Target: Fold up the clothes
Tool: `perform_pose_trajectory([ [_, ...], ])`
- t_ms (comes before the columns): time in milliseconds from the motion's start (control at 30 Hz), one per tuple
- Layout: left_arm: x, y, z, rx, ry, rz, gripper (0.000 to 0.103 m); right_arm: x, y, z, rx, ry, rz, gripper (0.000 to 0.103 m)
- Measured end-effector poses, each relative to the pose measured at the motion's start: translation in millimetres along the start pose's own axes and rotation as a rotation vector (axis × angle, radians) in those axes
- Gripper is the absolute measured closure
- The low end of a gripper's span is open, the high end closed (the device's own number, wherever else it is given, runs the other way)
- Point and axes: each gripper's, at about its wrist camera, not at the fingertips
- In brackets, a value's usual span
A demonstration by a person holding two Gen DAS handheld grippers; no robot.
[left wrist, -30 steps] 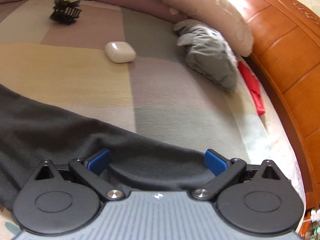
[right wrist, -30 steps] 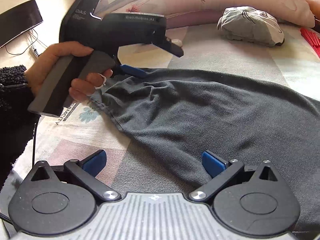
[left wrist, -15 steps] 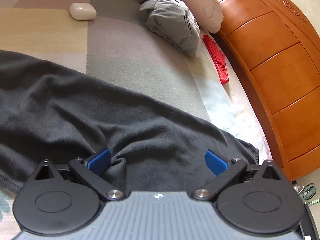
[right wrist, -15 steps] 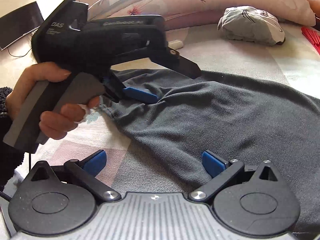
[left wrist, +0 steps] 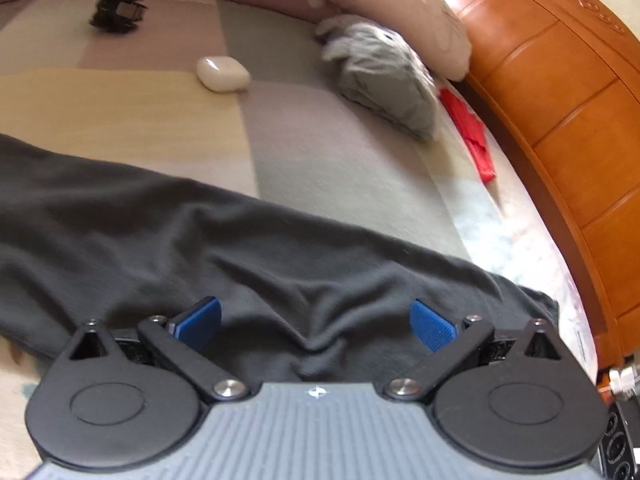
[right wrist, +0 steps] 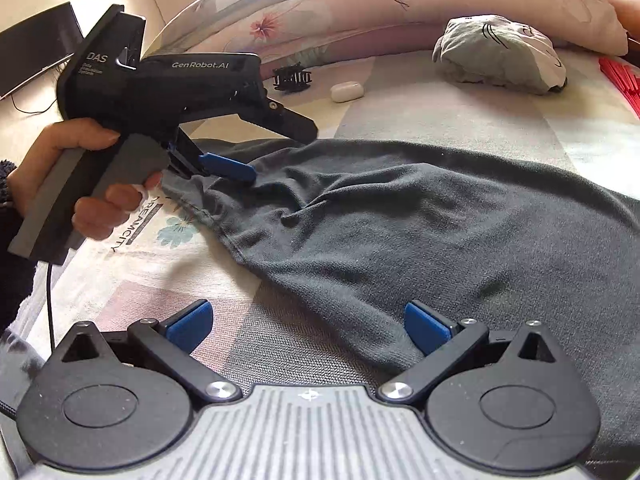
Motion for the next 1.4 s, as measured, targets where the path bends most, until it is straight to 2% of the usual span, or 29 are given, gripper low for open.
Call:
perform_pose_trajectory([
  [33,-5.5,9.5,-1.7,-0.029,-0.021,-0.008,0.003,0.1,0.6,0.2,0.001,0.001,-0.007,0.0],
  [100,-13.5,36.8,1.6,-0.067,-0.046,-0.087,0.003,0.6,2.4,-0.1,0.002,0.004,-0.021,0.0],
  [167,-17.2,62.6,2.6,-0.03,-0.071,-0.189,0.004,0.8,4.4,0.4,0.004,0.007,-0.035,0.0],
  [267,-28.4,80.5,-8.7,-0.043,-0.11,-0.285,0.004,0.9,5.5,1.5,0.005,0.014,-0.059,0.0],
  [367,-41.5,88.8,-17.1,-0.041,-0.157,-0.272,0.004,1.0,8.0,2.3,0.016,0.018,-0.069,0.0],
  [533,-52.9,109.0,-0.9,-0.153,-0.189,-0.261,0.004,3.3,15.7,5.0,0.037,0.029,-0.135,0.0],
  [667,-60.5,109.9,-8.0,-0.229,-0.23,-0.224,0.004,4.1,17.7,5.3,0.042,0.035,-0.157,0.0],
  [733,-58.7,107.3,-17.4,-0.2,-0.229,-0.194,0.004,3.6,16.9,5.4,0.043,0.034,-0.149,0.0],
  [800,-51.4,100.7,-28.2,-0.194,-0.221,-0.097,0.004,3.4,16.8,5.8,0.045,0.033,-0.145,0.0],
  [867,-40.3,93.6,-34.0,-0.239,-0.204,0.035,0.004,3.2,17.1,6.2,0.047,0.033,-0.142,0.0],
  [1000,-7.8,91.2,-29.8,-0.352,-0.095,0.274,0.004,2.4,17.1,6.2,0.051,0.034,-0.131,0.0],
  [1067,9.0,88.3,-34.7,-0.375,-0.096,0.383,0.003,2.7,16.7,5.9,0.05,0.034,-0.13,0.0],
  [1167,7.8,90.7,-45.7,-0.366,-0.057,0.375,0.003,2.9,18.3,6.4,0.056,0.037,-0.138,0.0],
  [1400,5.5,62.7,-51.7,-0.284,-0.098,0.476,0.004,3.9,24.4,10.4,0.089,0.044,-0.161,0.0],
])
Point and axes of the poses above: each gripper's, at about its wrist camera, not at the fingertips, and z roughly the way its jaws point, y to its left, x to its underside, and after that the axes turned 11 degrees about -y, right-handed
